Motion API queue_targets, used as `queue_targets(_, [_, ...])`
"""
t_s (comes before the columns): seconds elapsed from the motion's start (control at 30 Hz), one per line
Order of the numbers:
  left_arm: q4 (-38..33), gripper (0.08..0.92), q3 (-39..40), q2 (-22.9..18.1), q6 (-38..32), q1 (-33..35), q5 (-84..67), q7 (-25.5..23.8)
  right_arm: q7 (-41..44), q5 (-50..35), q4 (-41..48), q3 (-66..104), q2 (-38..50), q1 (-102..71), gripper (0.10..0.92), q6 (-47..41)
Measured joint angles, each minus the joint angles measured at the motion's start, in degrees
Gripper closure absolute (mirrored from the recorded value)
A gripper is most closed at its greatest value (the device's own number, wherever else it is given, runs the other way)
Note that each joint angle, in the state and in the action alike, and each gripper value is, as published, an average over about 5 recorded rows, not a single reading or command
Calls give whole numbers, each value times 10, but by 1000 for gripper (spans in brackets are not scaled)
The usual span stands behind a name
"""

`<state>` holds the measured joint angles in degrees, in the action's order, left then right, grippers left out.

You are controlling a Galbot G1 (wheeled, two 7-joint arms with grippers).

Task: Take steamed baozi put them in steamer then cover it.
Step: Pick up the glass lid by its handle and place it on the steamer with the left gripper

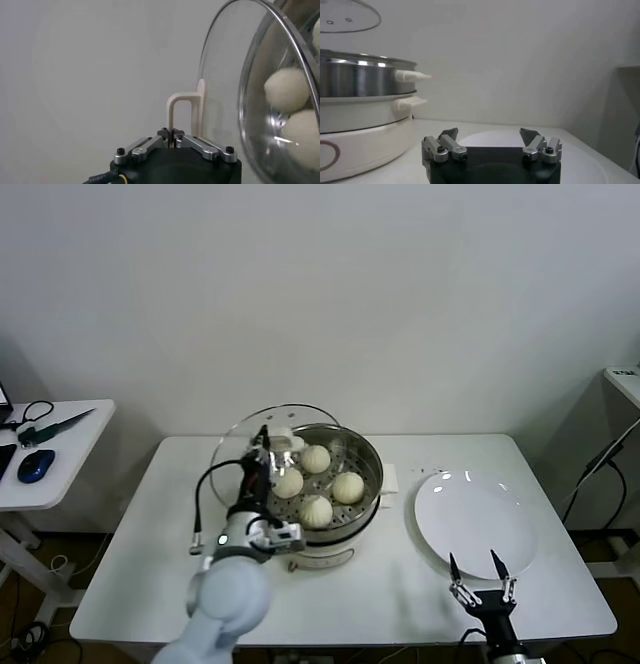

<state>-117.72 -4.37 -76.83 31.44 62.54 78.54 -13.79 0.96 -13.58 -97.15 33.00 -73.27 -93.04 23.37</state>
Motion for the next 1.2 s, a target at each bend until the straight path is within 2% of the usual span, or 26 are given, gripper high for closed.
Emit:
queue_targets(0.23, [56, 869, 27, -69, -5, -12, 70, 12, 2, -3, 7, 8, 0, 1, 203, 7])
queue_targets(0.4, [98, 869, 34, -99, -10, -20, 105, 24, 3, -8, 10, 15, -2, 1, 203, 11])
queue_targets(0.83, [153, 869, 43, -142, -5, -20, 141, 33, 4, -10, 18, 17, -6, 5, 203, 16])
queue_targets(1.2, [160, 869, 42, -142, -5, -14, 156, 29, 4, -9, 18, 19, -7, 4, 203, 21])
